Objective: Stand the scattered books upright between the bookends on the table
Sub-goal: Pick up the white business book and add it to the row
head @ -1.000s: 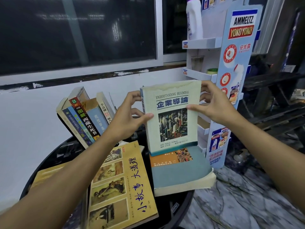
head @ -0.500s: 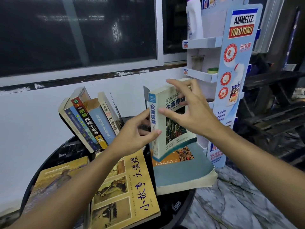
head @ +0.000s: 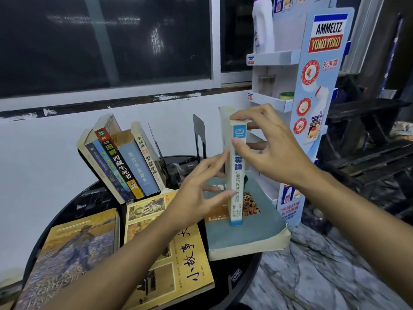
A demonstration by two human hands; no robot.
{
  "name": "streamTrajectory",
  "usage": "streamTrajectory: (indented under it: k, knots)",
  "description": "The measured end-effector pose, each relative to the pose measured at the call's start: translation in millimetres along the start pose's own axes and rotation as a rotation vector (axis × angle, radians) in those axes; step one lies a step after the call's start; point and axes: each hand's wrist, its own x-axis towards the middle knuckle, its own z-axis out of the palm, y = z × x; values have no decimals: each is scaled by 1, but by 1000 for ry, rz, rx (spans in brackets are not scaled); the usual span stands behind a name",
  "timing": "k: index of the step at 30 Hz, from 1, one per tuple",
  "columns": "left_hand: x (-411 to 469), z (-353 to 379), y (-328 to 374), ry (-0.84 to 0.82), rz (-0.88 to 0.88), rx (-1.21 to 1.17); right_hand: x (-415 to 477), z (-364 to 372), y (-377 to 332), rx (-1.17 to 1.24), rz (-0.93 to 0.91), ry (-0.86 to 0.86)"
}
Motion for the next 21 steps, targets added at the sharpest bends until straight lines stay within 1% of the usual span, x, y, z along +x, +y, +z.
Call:
streamTrajectory:
  k: [3,8,13,19,21]
  knots:
    - [4,12,0,13,-8,49,-2,-2,1,-66,8,21]
    - [7,28,-3,78,-34,43,-4,2,0,-179,43,79]
    - [8,36,0,93,-37,49,-6,3,-3,-276,73,132]
    - [11,41,3,117,-56,90,-7,3,-6,-281,50,177]
    - [11,40,8,117,-61,69,-6,2,-10,-286,46,193]
